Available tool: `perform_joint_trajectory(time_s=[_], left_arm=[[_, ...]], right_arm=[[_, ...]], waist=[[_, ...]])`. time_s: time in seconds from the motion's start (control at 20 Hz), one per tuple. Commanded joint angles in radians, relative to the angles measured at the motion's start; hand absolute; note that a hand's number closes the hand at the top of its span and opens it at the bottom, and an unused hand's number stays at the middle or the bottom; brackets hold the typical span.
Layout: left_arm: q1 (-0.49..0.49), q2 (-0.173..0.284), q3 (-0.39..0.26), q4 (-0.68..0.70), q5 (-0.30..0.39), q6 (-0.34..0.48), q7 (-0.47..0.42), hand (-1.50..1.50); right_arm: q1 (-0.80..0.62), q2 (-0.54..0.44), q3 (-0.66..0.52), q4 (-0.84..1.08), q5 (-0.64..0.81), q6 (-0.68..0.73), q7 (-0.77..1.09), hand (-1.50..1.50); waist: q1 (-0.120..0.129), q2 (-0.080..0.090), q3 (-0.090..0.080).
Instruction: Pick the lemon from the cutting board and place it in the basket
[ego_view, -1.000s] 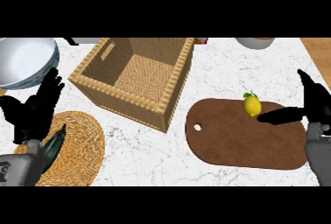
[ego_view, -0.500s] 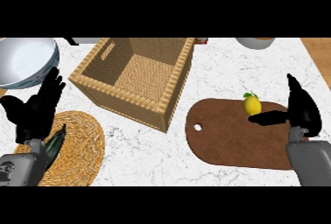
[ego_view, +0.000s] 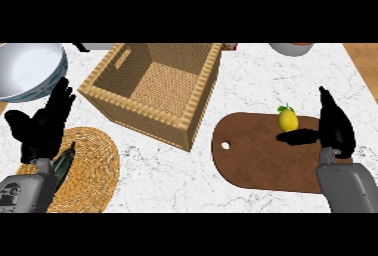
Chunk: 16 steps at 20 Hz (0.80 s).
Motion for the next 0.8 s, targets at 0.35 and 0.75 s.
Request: perform_joint_trajectory(time_s=[0.35, 0.75], left_arm=[[-0.035, -0.036, 0.031, 0.054, -0.030, -0.021, -0.020, 0.00], [0.011, -0.050, 0.022, -0.034, -0.054, -0.035, 0.035, 0.00]], right_arm=[[-0.067, 0.026, -0.035, 0.150, 0.056, -0.017, -0.022, -1.50], [-0.078, 0.067, -0.033, 0.259, 0.108, -0.093, -0.050, -1.50]], waist=[[0.001, 0.001, 0.000], [0.003, 0.000, 0.000]])
